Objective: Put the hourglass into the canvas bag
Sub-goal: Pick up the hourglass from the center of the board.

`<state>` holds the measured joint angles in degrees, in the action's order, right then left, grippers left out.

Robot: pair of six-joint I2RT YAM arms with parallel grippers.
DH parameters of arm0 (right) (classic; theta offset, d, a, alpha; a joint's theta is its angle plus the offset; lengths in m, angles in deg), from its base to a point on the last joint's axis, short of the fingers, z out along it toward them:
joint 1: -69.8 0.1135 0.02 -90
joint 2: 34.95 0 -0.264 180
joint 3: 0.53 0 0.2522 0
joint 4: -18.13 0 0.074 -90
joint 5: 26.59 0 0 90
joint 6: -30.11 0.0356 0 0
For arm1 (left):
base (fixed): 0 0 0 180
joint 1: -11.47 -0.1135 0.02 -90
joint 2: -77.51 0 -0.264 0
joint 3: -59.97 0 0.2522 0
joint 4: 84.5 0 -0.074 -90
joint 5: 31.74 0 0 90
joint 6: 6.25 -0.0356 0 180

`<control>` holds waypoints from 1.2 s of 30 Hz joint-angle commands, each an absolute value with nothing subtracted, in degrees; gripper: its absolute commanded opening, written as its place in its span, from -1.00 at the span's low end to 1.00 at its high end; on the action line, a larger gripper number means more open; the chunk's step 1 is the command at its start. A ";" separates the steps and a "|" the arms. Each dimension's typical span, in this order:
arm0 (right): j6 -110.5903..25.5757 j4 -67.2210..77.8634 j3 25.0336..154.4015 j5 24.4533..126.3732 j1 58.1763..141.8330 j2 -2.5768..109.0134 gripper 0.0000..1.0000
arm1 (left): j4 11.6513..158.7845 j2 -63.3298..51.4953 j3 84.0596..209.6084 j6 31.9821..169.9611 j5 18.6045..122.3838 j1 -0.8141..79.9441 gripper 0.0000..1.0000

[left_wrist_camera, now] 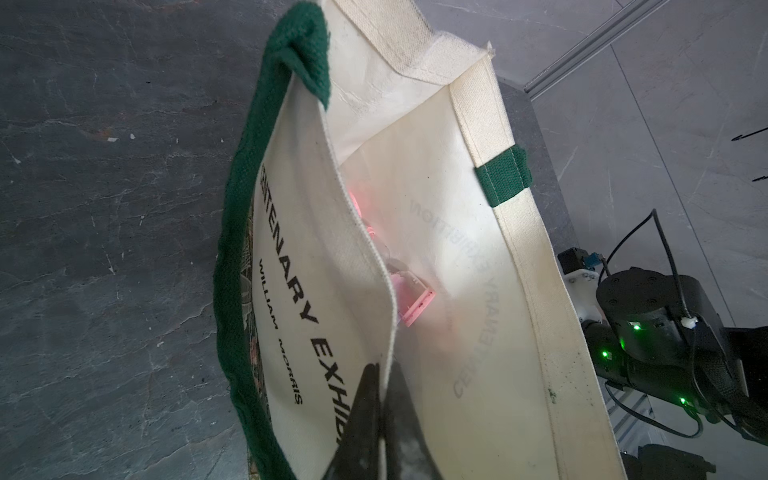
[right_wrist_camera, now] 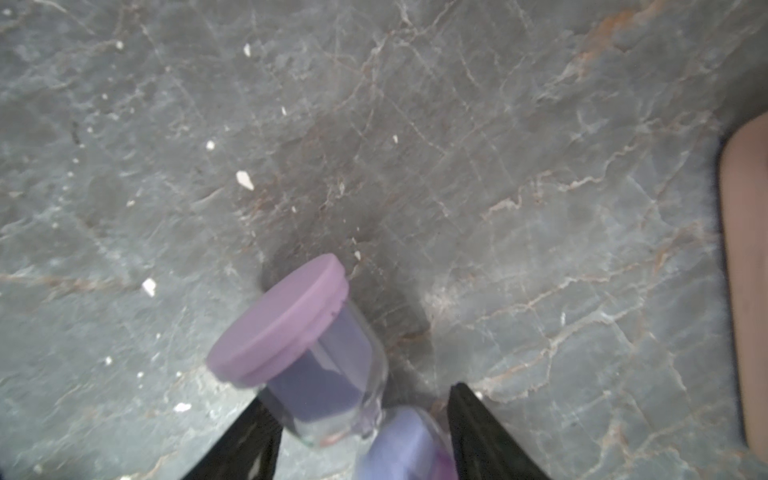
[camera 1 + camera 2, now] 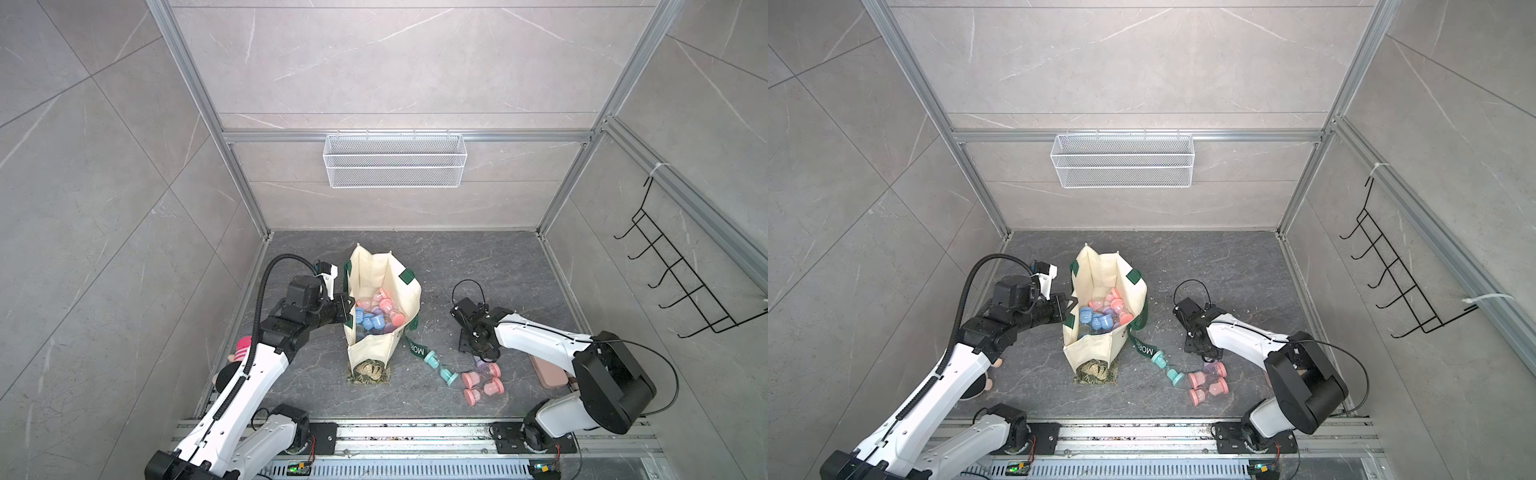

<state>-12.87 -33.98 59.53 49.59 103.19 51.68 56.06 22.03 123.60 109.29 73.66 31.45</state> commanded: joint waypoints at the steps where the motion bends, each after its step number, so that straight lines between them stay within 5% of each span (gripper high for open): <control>1: -13.92 -31.86 58.97 50.19 102.02 52.95 0.25 | 56.25 22.58 123.37 108.83 75.59 31.59 -1.00; 9: -14.37 -30.55 61.44 51.54 100.94 55.98 0.06 | 56.25 22.69 123.32 108.80 75.62 31.60 -1.00; 19: -13.49 -30.02 59.42 54.08 100.96 55.51 0.19 | 56.26 22.75 123.39 108.75 75.68 31.58 -1.00; 36: -14.59 -30.25 61.08 53.81 100.95 57.29 -0.64 | 56.25 22.23 123.55 108.76 75.43 31.59 -1.00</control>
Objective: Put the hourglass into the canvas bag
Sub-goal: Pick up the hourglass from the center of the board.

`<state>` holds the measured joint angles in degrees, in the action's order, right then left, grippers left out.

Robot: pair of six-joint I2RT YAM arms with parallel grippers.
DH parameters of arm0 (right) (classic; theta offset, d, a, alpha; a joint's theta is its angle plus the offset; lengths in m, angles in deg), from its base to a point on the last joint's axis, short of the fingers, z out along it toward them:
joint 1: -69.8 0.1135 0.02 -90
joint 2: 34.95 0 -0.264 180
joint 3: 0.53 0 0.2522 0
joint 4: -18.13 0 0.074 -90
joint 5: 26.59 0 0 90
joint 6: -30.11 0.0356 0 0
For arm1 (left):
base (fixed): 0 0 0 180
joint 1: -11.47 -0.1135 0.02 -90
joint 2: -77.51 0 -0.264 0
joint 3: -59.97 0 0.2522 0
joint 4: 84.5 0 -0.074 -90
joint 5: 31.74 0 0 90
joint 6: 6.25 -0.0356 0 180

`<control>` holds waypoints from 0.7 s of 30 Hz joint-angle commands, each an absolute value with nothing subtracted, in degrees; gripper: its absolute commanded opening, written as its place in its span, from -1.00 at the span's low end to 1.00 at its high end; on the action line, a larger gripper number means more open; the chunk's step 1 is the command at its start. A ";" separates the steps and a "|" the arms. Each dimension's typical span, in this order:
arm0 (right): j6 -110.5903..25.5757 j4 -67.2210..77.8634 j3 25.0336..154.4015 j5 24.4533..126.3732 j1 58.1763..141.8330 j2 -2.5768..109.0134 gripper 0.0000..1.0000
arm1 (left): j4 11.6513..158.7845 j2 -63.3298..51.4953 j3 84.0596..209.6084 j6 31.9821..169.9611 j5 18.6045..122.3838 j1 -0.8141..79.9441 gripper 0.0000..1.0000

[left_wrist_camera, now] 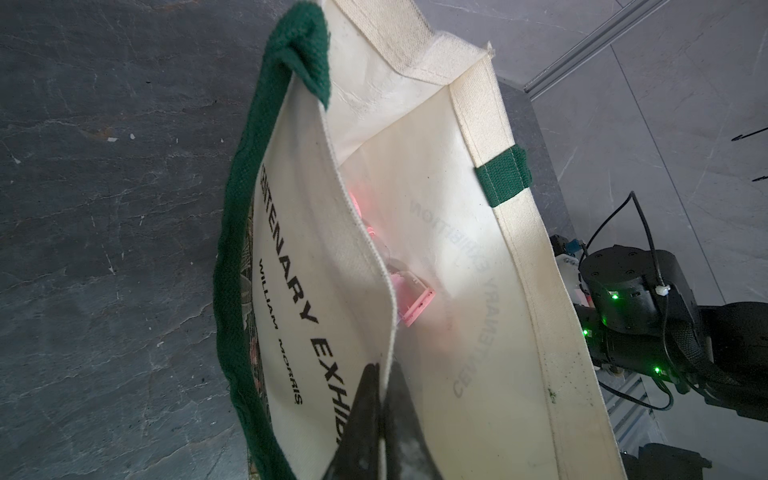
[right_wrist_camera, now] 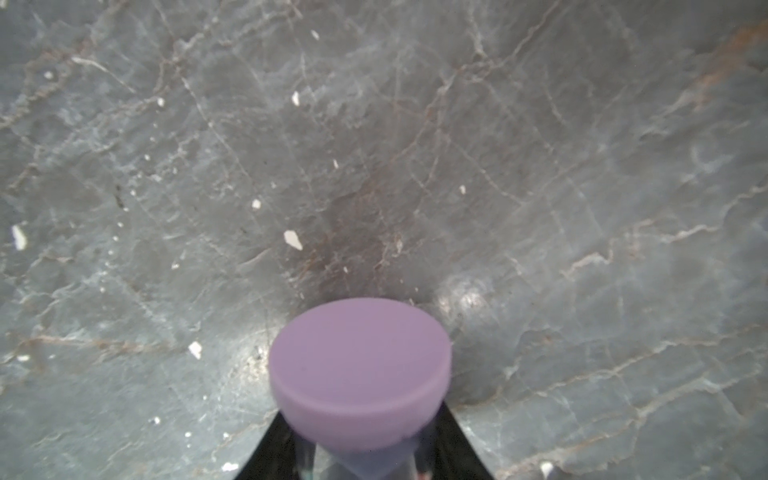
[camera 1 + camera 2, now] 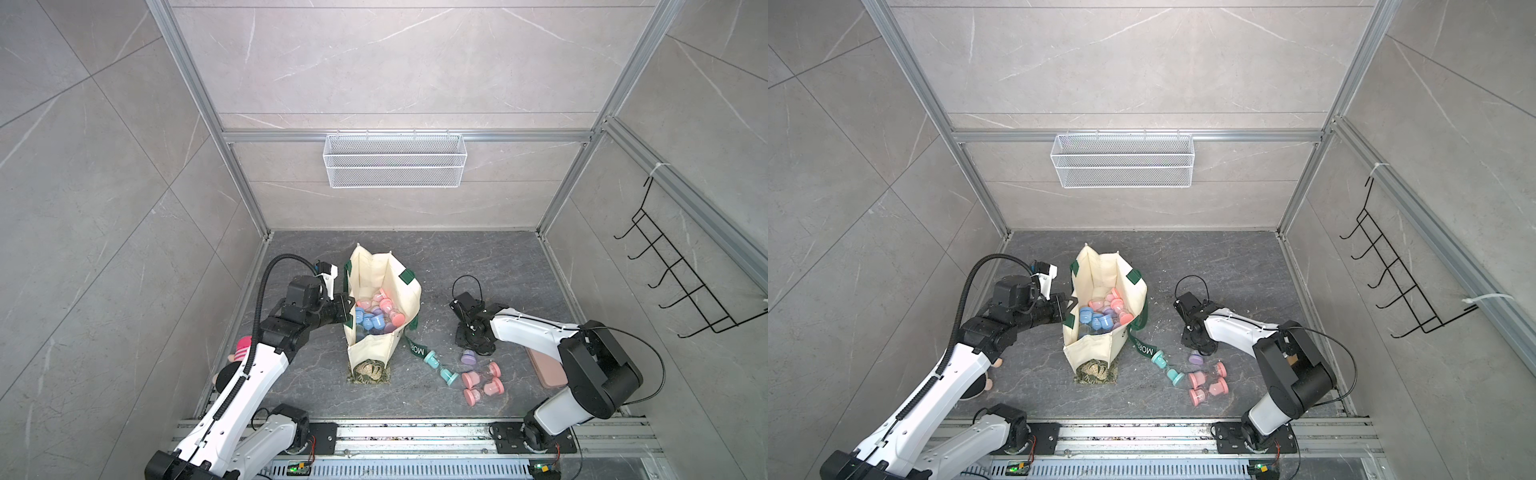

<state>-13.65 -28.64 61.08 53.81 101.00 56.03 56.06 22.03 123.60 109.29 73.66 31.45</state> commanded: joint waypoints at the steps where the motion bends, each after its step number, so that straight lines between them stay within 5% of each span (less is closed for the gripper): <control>1: -14.83 -30.37 61.15 53.76 100.92 56.92 -0.67 | 56.24 22.23 123.55 108.72 75.47 31.58 -1.00; 10: -16.16 -32.45 62.18 53.82 101.00 52.07 -0.98 | 56.34 22.39 123.46 108.64 75.40 31.57 -1.00; 21: -17.50 -34.64 63.45 53.55 101.83 44.88 -1.00 | 56.25 22.44 123.45 108.67 75.28 31.59 -1.00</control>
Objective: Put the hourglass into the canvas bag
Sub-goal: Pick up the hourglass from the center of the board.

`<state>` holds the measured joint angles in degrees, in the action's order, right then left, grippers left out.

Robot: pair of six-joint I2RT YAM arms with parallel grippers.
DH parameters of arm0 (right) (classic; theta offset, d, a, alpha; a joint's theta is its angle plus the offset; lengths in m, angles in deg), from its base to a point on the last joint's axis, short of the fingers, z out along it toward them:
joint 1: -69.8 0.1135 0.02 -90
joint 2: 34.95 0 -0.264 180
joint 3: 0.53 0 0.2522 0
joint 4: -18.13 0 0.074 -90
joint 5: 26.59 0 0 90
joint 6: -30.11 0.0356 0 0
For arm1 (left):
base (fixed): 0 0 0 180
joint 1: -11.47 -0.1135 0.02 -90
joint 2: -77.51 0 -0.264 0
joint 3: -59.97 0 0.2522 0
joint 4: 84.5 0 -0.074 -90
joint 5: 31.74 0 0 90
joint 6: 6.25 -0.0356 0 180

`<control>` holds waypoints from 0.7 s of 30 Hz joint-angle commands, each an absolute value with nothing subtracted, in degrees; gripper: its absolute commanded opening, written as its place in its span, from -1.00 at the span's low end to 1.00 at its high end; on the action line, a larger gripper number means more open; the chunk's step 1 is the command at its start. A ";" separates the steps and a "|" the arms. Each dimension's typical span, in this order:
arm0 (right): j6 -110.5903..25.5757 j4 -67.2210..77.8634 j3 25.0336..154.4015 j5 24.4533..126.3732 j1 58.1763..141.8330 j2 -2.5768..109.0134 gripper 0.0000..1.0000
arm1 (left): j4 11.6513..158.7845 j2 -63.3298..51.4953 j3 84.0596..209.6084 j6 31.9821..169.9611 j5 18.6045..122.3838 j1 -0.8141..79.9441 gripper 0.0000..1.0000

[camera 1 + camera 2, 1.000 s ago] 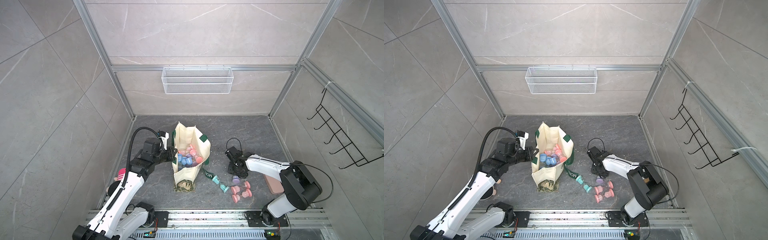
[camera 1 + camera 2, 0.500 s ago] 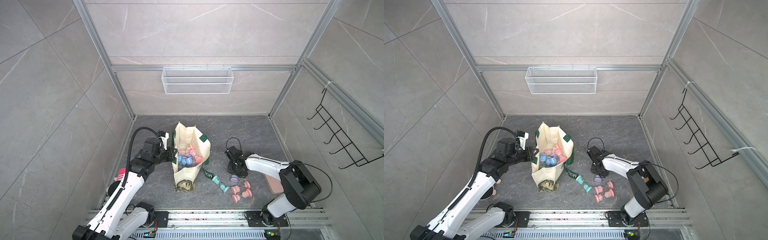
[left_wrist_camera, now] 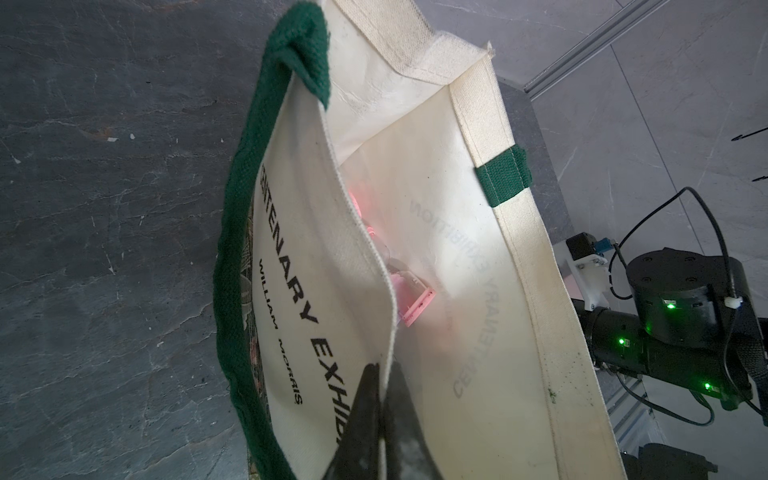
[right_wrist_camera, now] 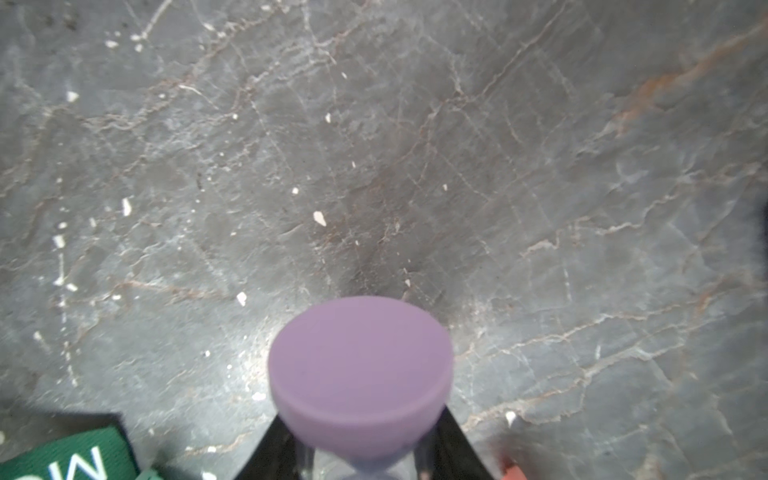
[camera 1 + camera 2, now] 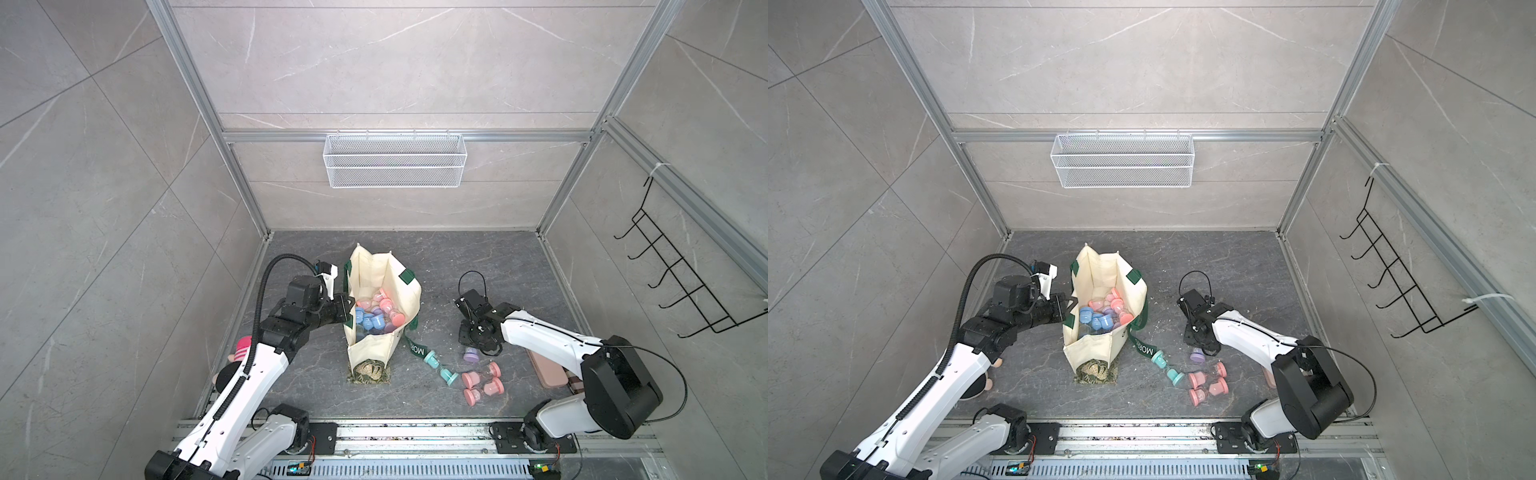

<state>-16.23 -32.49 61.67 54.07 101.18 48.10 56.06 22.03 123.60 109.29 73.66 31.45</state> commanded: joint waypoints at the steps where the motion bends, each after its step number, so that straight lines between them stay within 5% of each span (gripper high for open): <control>1: -17.85 -34.65 63.80 53.49 102.17 43.56 -1.00 | 56.25 22.41 123.42 108.70 75.27 31.59 -1.00; 21: -26.05 -38.22 91.89 41.97 119.16 34.49 -1.00 | 56.16 22.14 123.31 108.76 75.10 31.66 -1.00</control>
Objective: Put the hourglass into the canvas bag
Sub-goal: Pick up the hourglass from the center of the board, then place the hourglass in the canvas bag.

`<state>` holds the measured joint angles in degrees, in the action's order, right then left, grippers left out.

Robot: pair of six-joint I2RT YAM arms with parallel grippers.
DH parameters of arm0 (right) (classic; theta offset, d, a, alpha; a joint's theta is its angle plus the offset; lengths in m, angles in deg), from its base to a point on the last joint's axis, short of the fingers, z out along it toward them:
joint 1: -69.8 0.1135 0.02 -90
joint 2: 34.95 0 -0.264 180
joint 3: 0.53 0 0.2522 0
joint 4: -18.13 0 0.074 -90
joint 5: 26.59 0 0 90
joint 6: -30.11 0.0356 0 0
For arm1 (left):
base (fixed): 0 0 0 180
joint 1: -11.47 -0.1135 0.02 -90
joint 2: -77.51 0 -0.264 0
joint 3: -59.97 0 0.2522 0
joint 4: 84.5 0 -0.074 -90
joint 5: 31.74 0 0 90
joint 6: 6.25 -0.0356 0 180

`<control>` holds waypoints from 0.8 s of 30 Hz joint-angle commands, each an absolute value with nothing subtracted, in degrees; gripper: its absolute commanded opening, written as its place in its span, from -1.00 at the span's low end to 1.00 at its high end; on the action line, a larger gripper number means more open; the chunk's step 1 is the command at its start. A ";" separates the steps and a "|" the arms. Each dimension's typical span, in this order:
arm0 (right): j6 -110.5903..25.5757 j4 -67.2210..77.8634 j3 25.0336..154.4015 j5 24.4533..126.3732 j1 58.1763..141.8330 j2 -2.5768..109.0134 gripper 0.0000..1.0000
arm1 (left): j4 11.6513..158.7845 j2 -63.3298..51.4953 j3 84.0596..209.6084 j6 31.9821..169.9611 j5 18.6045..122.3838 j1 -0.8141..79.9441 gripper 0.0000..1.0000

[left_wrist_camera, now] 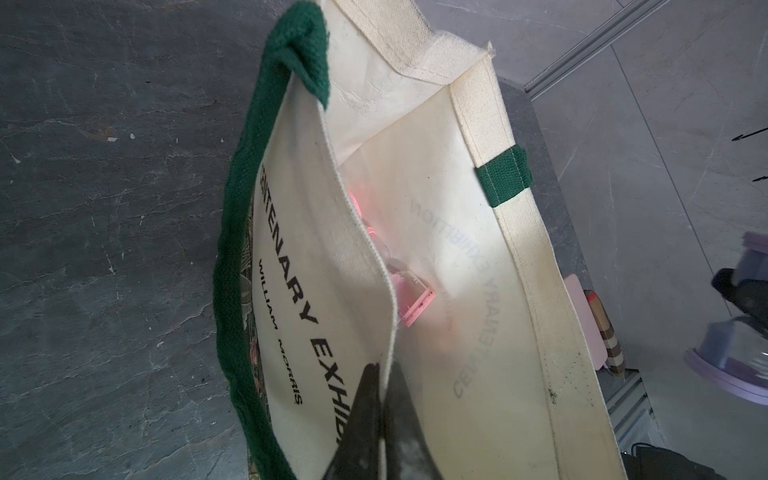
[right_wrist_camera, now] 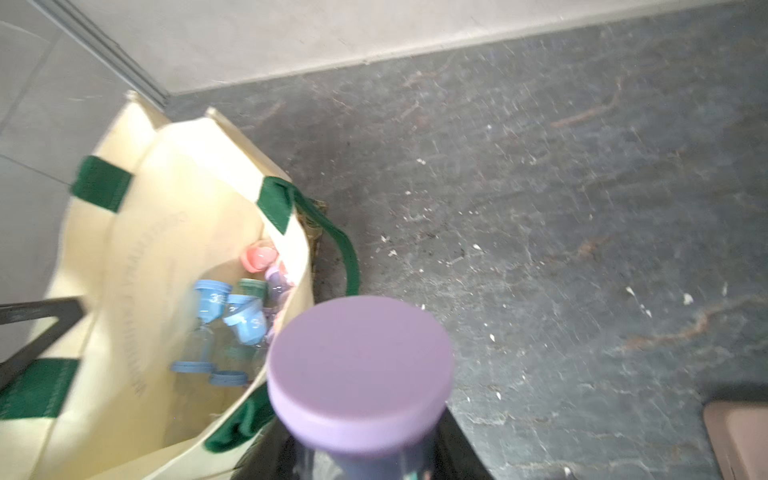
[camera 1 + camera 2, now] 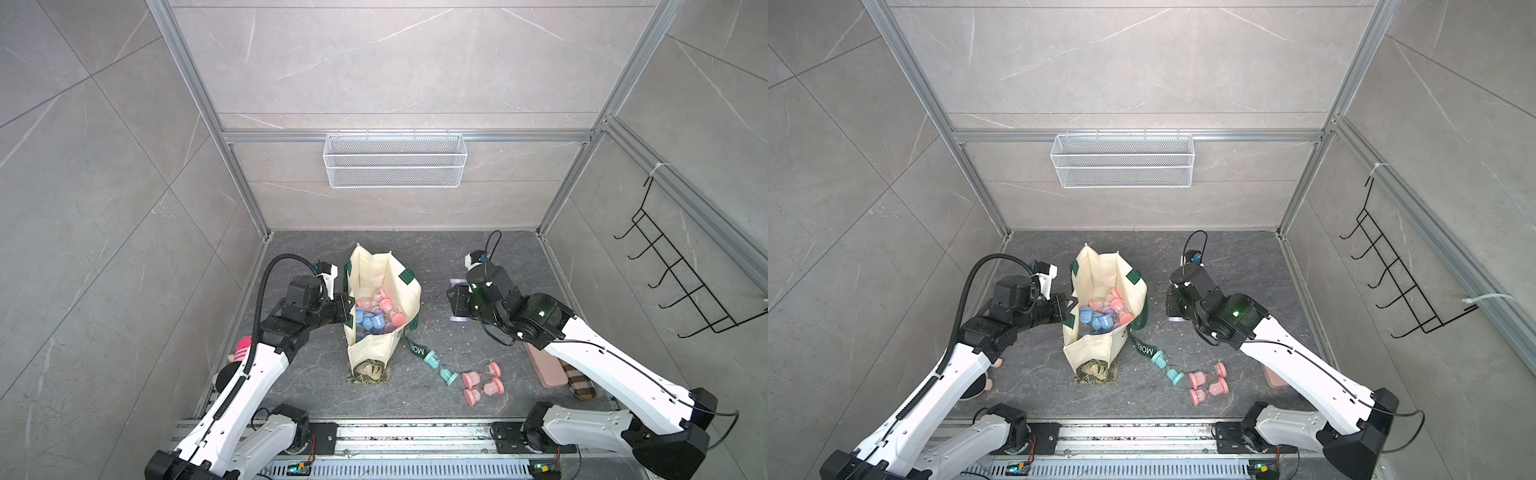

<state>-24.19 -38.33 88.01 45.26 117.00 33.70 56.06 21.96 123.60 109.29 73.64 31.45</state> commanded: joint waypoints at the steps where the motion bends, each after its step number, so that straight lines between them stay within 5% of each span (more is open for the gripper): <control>1: -26.09 -37.94 93.32 41.97 119.83 35.09 -1.00 | 56.16 22.06 123.30 108.76 75.14 31.60 -1.00; 24: -26.20 -32.32 118.38 50.82 125.06 62.82 -1.00 | 56.07 21.87 123.34 108.71 74.97 31.59 -1.00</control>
<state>-26.92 -33.52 115.40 49.74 124.83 59.84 56.06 21.94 123.60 109.29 73.64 31.45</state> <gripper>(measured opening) 0.383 0.056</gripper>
